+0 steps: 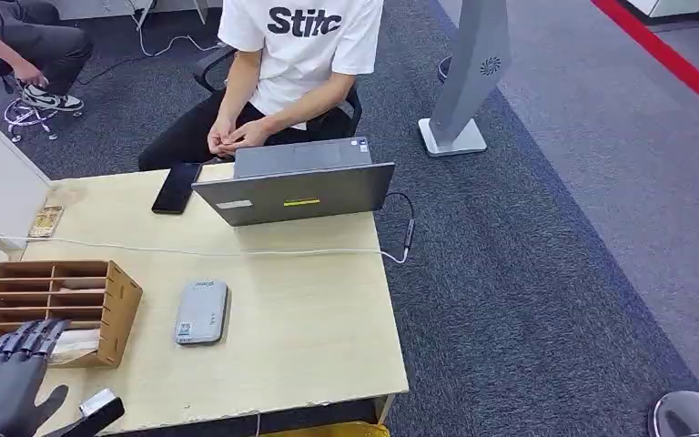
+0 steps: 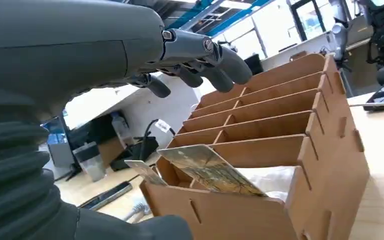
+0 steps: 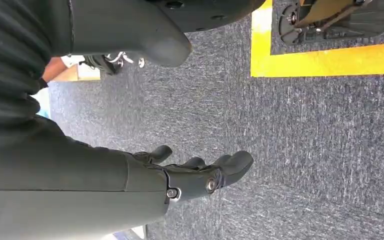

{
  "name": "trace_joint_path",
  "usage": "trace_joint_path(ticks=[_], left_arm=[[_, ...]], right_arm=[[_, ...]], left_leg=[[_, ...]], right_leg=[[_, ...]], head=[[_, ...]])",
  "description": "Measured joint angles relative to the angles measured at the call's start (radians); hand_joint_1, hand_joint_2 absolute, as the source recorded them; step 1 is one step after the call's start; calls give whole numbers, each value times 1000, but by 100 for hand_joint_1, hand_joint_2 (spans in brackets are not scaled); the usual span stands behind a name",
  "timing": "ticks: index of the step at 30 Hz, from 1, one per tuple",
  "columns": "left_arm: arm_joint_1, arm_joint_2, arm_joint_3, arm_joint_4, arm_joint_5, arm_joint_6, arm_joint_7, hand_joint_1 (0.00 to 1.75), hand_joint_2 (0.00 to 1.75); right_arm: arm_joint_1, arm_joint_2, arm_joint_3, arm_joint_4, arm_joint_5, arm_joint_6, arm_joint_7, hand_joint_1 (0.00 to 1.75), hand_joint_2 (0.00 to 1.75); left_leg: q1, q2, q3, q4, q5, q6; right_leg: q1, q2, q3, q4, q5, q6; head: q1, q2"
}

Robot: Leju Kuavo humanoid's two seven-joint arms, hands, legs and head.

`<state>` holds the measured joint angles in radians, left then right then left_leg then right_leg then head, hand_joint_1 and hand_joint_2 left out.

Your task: Pass the card to the sensor for recognition and then transmit it.

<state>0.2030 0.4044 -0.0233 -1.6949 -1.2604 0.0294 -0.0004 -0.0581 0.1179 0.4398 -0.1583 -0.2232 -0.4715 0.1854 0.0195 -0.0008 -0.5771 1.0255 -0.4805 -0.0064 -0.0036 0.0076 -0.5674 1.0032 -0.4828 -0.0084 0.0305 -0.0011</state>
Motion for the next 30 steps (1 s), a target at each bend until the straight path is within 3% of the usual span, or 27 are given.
trace_joint_path(ticks=[7,10,12,14,19,20,22,28,30], left_arm=[[-22,-1,1,14,-19,-6,16,61,175],[-29,-2,0,25,-26,-9,18,89,175],[-35,-2,1,36,-28,-10,18,91,175],[-42,-3,1,48,-29,-12,18,117,175],[-56,-3,1,82,-29,-15,18,120,175],[-60,-4,1,90,-29,-18,19,136,175],[-69,-6,2,106,-29,-21,19,147,175],[-97,-13,7,155,-28,-19,19,175,175],[-108,-18,14,170,-26,-5,20,175,175]], right_arm=[[0,0,0,0,2,0,2,0,175],[0,0,0,0,3,0,3,0,175],[0,0,0,0,3,0,5,0,175],[0,0,0,0,3,0,8,0,175],[0,0,0,0,6,1,8,0,175],[0,0,0,0,6,1,9,0,175],[0,0,0,0,9,2,9,0,175],[-1,0,3,0,12,4,11,0,175],[-1,0,5,0,12,3,11,0,175]], left_leg=[[0,0,0,0,0,0],[0,0,0,0,0,0],[0,0,0,0,0,0],[0,0,0,0,0,0],[0,0,0,0,0,0],[0,0,0,0,0,0],[0,0,0,0,0,0],[0,0,0,0,0,0],[0,0,0,0,0,0]], right_leg=[[0,0,0,0,0,0],[0,0,0,0,0,0],[0,0,0,0,0,0],[0,0,0,0,0,0],[0,0,0,0,0,0],[0,0,0,0,0,0],[0,0,0,0,0,0],[0,0,0,0,0,0],[0,0,0,0,0,0]], head=[[0,0],[0,0],[0,0],[0,0],[0,0],[0,0],[0,0],[0,0],[0,0]])
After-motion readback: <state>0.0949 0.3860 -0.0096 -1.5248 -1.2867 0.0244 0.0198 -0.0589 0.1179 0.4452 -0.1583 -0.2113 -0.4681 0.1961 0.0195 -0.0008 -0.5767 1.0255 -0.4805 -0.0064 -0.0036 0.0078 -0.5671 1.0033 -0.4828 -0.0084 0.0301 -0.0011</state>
